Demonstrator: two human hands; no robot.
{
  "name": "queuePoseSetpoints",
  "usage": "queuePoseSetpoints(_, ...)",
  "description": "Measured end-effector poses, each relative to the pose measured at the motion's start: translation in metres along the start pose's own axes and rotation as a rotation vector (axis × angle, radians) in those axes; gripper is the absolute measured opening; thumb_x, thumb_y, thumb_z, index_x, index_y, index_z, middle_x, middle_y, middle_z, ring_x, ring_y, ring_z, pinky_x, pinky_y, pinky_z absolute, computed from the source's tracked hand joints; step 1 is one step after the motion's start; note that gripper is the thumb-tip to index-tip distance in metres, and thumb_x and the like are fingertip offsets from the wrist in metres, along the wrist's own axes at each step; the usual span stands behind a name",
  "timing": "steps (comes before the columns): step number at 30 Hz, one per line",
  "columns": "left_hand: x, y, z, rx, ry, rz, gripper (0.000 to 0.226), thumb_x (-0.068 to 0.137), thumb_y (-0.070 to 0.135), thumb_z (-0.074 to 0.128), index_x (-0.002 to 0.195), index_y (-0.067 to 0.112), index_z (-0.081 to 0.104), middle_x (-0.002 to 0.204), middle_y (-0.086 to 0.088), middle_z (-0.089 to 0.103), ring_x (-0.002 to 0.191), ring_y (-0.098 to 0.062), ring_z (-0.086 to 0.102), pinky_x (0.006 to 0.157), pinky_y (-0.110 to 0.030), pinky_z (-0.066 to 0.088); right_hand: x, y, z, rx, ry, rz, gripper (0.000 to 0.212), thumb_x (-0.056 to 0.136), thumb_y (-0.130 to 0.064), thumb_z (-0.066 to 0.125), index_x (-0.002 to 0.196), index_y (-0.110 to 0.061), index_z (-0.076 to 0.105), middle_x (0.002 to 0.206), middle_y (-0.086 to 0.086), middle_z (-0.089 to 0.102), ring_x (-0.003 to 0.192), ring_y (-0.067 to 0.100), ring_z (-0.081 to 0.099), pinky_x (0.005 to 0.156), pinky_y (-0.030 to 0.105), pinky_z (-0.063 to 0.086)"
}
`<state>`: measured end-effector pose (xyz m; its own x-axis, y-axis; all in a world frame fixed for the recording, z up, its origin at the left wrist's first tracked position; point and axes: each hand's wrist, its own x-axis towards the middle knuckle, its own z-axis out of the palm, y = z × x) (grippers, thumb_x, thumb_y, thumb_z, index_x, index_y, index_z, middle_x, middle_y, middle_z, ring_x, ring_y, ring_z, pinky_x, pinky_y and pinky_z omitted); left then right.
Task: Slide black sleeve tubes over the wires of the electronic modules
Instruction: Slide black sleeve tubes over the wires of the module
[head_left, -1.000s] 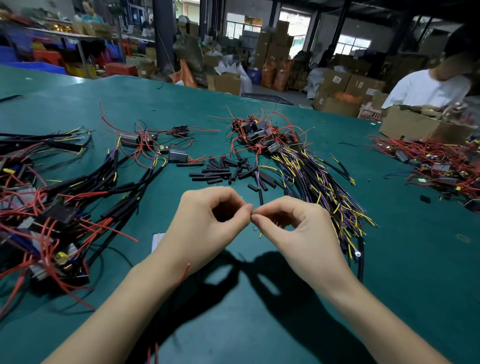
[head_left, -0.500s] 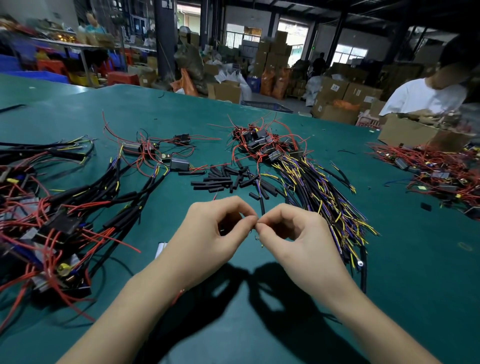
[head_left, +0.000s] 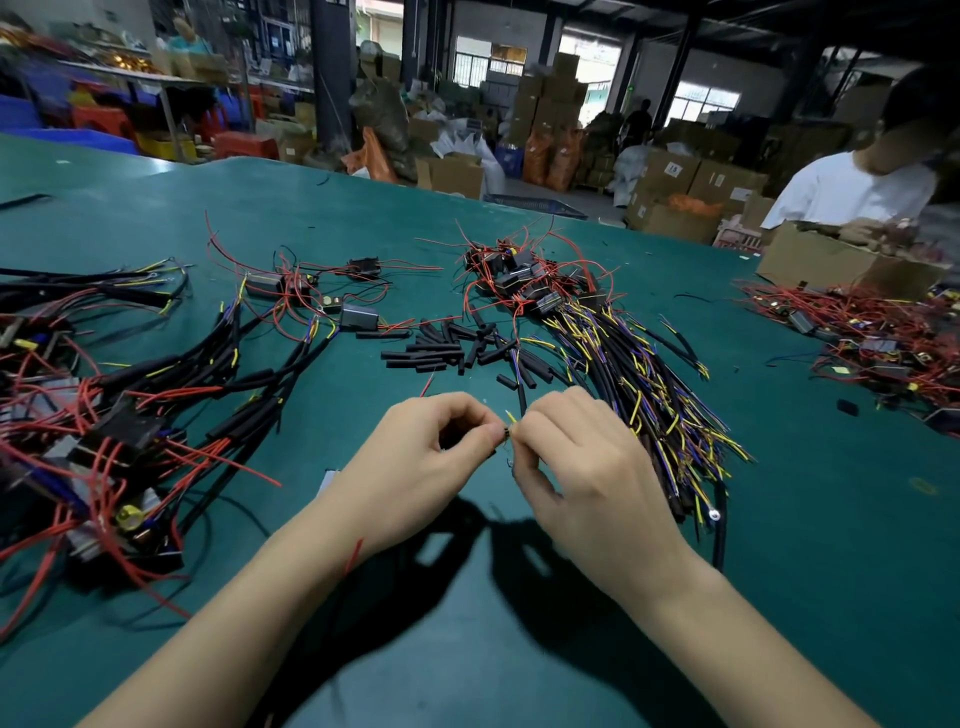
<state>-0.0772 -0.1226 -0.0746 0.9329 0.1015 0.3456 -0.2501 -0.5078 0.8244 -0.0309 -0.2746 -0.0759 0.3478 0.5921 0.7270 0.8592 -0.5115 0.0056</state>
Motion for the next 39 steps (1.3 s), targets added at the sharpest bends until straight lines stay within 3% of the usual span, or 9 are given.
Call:
queuePoseSetpoints(5,-0.003,-0.001,-0.002,0.023,0.015,-0.015,0.015,0.091,0.019,0.06,0.077,0.025,0.062,0.071,0.008,0.064,0.066,-0.006,0.053,0.068,-0.025,0.044,-0.004,0.005,-0.001,0.4,-0.096,0.244,0.006,0.087,-0.004,0.063,0.083,-0.009,0.063,0.078,-0.003,0.058,0.074,0.006,0.052,0.069,0.013,0.037)
queuePoseSetpoints(12,-0.001,-0.006,0.004,0.009,-0.008,-0.081,0.022,0.093,0.014,0.057,0.076,0.027,0.059,0.072,0.01,0.063,0.068,-0.002,0.056,0.072,-0.022,0.046,0.001,0.009,-0.005,0.46,-0.247,0.335,0.01,0.087,-0.009,0.065,0.082,-0.017,0.063,0.074,-0.008,0.06,0.067,0.005,0.053,0.062,0.011,0.037)
queuePoseSetpoints(15,-0.004,-0.007,0.01,0.103,0.013,-0.058,0.019,0.093,0.019,0.056,0.077,0.03,0.056,0.081,0.009,0.062,0.084,-0.015,0.059,0.083,-0.037,0.048,0.003,0.015,-0.009,0.54,-0.347,0.451,0.01,0.087,-0.014,0.066,0.079,-0.02,0.067,0.067,-0.007,0.064,0.06,0.004,0.055,0.058,0.013,0.039)
queuePoseSetpoints(19,-0.004,-0.004,0.013,0.212,0.001,-0.075,0.015,0.096,0.027,0.05,0.081,0.031,0.053,0.091,0.009,0.061,0.095,-0.014,0.053,0.091,-0.038,0.041,0.005,0.014,-0.012,0.34,-0.371,0.323,0.006,0.089,-0.016,0.064,0.083,-0.017,0.065,0.075,-0.008,0.06,0.068,0.008,0.054,0.065,0.022,0.044)
queuePoseSetpoints(22,-0.002,-0.004,0.011,0.233,-0.045,-0.13,0.02,0.096,0.029,0.048,0.077,0.027,0.054,0.087,0.006,0.062,0.094,-0.02,0.054,0.09,-0.037,0.04,0.004,0.008,-0.012,0.165,-0.362,0.244,0.006,0.091,-0.019,0.058,0.086,-0.017,0.06,0.083,-0.006,0.056,0.072,0.018,0.053,0.063,0.038,0.046)
queuePoseSetpoints(26,0.002,-0.006,0.006,0.133,-0.126,-0.209,0.023,0.095,0.032,0.051,0.079,0.02,0.061,0.078,-0.002,0.062,0.083,-0.027,0.055,0.082,-0.033,0.043,0.002,-0.001,-0.009,0.019,-0.281,0.164,0.009,0.09,-0.015,0.059,0.082,-0.013,0.058,0.08,-0.001,0.055,0.067,0.023,0.053,0.051,0.04,0.044)
queuePoseSetpoints(30,-0.002,-0.007,-0.001,0.156,-0.101,0.021,0.009,0.089,0.022,0.063,0.08,0.026,0.061,0.085,0.005,0.06,0.08,-0.006,0.055,0.079,-0.023,0.041,-0.001,0.009,-0.01,0.279,-0.281,0.312,0.005,0.088,-0.017,0.062,0.083,-0.018,0.064,0.08,-0.008,0.058,0.074,0.014,0.056,0.067,0.039,0.047)
queuePoseSetpoints(34,-0.004,-0.009,-0.002,0.383,-0.049,0.285,0.003,0.089,0.021,0.063,0.091,0.018,0.062,0.087,0.009,0.054,0.081,-0.01,0.053,0.081,-0.035,0.043,0.0,0.012,-0.01,0.388,-0.285,0.344,0.007,0.087,-0.013,0.066,0.081,-0.015,0.07,0.074,-0.009,0.061,0.069,0.009,0.055,0.06,0.013,0.036)
queuePoseSetpoints(39,-0.002,-0.009,-0.007,0.456,-0.03,0.454,0.005,0.087,0.018,0.066,0.087,0.013,0.066,0.081,0.004,0.058,0.073,-0.01,0.05,0.069,-0.032,0.044,0.001,0.014,-0.012,0.467,-0.297,0.361,0.008,0.084,-0.011,0.069,0.078,-0.015,0.072,0.069,-0.01,0.062,0.064,0.002,0.053,0.058,0.008,0.034)
